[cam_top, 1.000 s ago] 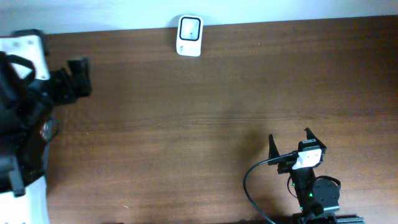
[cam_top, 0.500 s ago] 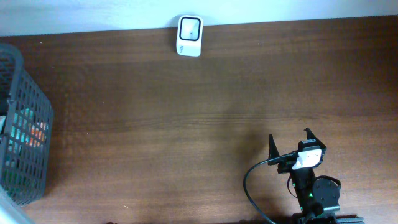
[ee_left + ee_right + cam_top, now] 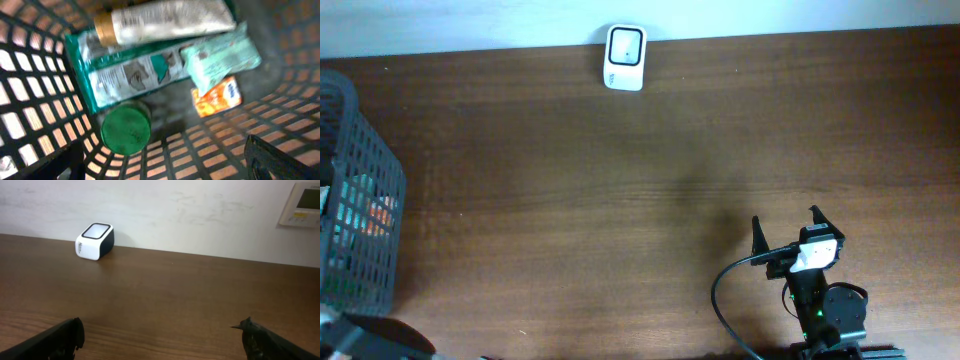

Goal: Scan the item barcode
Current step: 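Move the left gripper over the grey basket and reach inside, then grasp the green-lidded jar in the basket with the left gripper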

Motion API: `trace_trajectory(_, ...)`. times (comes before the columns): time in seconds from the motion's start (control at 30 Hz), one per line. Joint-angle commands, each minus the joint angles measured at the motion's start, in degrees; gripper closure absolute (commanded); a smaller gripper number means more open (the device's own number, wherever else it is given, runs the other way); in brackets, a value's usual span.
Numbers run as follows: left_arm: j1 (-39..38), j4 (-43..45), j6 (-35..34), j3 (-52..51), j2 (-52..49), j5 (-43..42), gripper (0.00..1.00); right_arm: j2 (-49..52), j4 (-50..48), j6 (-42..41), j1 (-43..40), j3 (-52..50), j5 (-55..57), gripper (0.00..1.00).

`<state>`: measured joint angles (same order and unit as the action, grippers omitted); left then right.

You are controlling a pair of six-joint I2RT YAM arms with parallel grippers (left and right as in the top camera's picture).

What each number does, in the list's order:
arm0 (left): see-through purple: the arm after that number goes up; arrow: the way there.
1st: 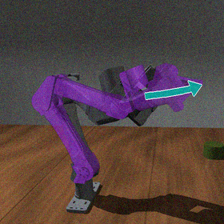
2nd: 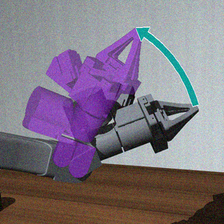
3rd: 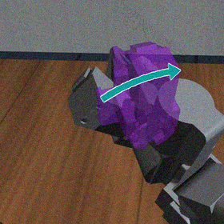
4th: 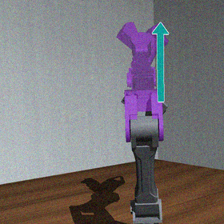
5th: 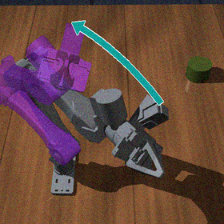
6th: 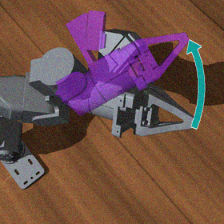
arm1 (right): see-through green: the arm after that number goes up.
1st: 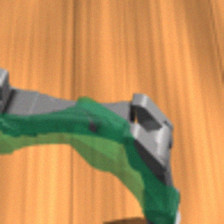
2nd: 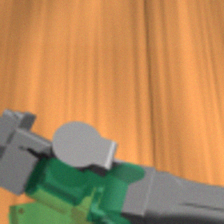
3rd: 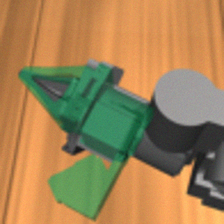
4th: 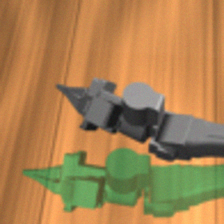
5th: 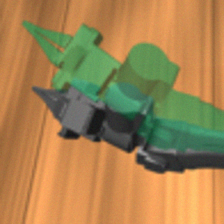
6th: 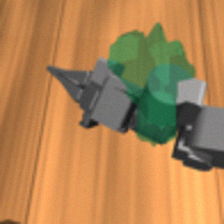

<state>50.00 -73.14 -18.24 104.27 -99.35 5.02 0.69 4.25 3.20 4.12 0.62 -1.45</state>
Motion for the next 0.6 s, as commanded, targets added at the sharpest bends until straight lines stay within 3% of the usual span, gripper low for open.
trace_trajectory(0.0,0.17,-2.49,-1.97,0.61,-4.13,2.95,0.08,-0.33,0.28,-0.5,0.42,-0.31,0.24,0.02)
trace_trajectory(0.17,0.46,-4.11,-3.34,-1.38,-6.99,7.91,0.11,-0.33,0.28,-0.5,0.42,-0.31,0.24,0.02)
trace_trajectory(0.4,1.46,0.76,-4.22,-11.04,-7.04,8.85,0.1,-0.33,0.28,-0.5,0.42,-0.31,0.24,0.02)
trace_trajectory(0.57,1.46,2.56,-4.22,-12.52,-7.06,9.84,0.1,-0.33,0.28,-0.5,0.42,-0.31,0.24,0.02)
